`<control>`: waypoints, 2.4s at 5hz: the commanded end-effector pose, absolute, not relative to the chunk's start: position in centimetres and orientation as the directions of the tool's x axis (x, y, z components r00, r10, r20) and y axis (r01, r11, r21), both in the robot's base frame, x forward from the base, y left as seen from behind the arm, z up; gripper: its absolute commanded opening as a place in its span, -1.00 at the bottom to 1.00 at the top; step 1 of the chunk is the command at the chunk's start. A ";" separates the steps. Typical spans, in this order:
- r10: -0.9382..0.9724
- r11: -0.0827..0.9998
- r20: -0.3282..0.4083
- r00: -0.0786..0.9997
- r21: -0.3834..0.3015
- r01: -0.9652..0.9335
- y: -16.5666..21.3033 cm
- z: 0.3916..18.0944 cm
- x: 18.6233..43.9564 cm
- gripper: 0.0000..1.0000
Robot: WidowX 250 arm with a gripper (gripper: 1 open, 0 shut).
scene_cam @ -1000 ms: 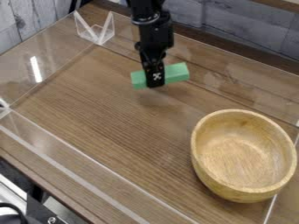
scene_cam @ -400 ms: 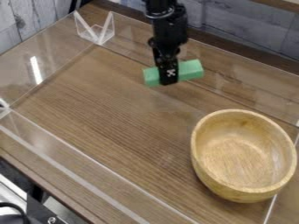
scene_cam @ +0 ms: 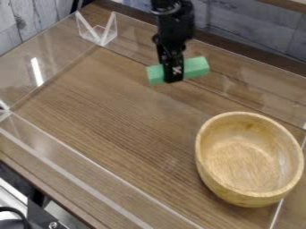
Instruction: Put green object into wooden bowl
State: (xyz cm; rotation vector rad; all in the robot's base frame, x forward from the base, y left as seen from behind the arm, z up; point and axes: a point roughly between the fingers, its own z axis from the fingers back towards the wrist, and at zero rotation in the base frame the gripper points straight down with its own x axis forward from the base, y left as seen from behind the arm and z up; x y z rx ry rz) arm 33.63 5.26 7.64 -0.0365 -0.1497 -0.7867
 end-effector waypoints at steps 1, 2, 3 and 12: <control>-0.703 0.708 0.175 0.689 0.081 0.702 7.0 10.0 33.9 -1.00; -0.709 0.701 0.176 0.682 0.079 0.709 8.6 9.1 34.5 -1.00; -0.727 0.681 0.178 0.663 0.065 0.729 8.6 8.4 34.2 -1.00; -0.910 0.387 0.184 0.371 0.057 0.920 -12.5 8.5 24.4 1.00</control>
